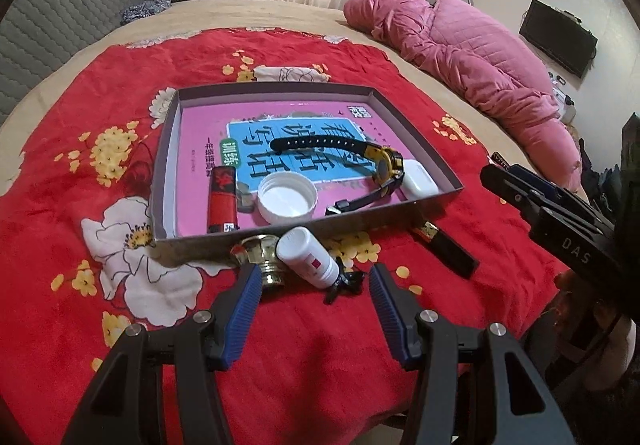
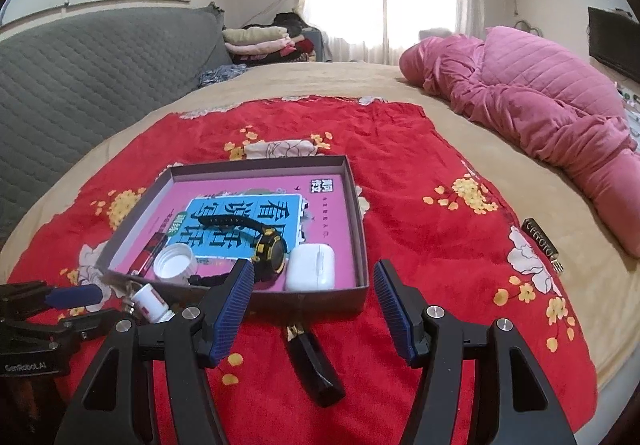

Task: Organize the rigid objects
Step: 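Withdraw both open tools from the grey box toward the gold lid and pill bottle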

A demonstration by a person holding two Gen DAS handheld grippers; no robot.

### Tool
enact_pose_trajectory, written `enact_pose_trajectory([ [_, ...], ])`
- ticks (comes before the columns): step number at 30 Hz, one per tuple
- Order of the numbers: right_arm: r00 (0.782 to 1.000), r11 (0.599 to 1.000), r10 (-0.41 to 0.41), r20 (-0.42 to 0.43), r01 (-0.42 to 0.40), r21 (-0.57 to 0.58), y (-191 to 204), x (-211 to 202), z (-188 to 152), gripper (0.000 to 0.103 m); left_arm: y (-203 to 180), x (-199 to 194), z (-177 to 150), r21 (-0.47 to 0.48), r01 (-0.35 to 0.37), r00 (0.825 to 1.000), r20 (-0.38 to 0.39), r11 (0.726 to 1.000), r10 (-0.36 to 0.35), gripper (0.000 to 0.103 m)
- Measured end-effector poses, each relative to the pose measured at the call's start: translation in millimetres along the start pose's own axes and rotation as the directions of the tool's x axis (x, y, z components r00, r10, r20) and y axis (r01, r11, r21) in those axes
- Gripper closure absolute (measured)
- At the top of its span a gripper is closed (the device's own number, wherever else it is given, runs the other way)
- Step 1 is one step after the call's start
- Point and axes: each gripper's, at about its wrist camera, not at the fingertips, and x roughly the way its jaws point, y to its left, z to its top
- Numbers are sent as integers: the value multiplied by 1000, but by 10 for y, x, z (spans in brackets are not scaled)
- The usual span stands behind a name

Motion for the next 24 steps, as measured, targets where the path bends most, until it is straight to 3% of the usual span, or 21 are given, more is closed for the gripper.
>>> enact_pose_trajectory([
  [11,1000,1000,-4,-24,4,6,-46,-12,-61,39,125,140,-70,-25,-53,997,-58,998,51,48],
  [18,999,1000,-5,-31,6,24,-92,-23,-79,39,92,129,-73,-25,-25,998,-54,999,23,48],
  [24,998,1000,-11,-63,12,24,-117,25,-119,39,106,215,-97,-26,-42,996,-80,999,40,48],
])
